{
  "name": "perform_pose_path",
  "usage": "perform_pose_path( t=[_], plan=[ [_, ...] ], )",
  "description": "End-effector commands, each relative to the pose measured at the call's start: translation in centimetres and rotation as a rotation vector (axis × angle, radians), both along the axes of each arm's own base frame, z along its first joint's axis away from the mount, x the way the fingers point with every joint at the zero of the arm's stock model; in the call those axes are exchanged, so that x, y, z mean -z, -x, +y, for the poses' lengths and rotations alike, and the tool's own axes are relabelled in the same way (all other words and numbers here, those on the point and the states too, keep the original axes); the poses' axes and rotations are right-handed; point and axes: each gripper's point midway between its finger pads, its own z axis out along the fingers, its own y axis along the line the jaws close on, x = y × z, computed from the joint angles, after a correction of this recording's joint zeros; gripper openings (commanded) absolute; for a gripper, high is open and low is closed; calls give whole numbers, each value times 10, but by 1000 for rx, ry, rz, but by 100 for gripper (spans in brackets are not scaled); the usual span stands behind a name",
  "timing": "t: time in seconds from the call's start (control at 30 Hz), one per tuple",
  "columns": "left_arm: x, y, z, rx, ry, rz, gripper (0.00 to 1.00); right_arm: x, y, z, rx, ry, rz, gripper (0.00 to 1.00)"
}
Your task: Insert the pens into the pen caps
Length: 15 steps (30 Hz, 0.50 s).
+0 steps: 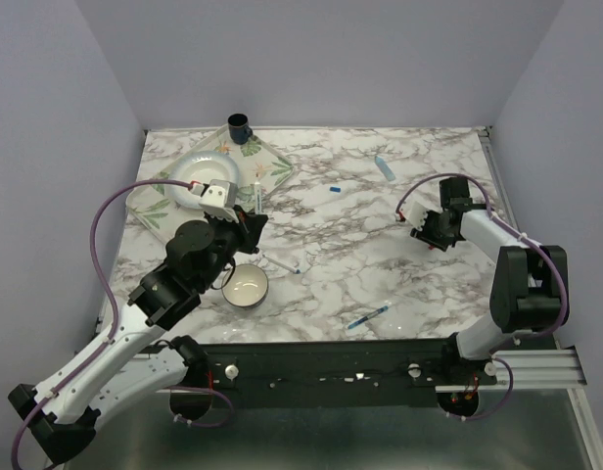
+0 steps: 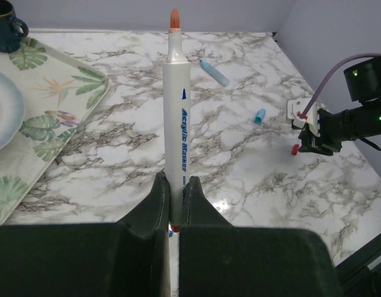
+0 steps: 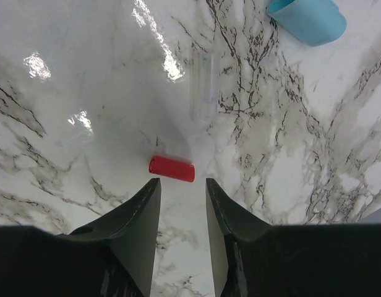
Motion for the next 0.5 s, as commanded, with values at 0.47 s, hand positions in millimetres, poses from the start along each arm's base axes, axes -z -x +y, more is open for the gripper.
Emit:
perform_pose_path(
  t=[0.47],
  plan=[
    [3, -9, 12, -70, -22, -7, 0, 5, -9, -6, -127, 21, -8, 44]
  ],
)
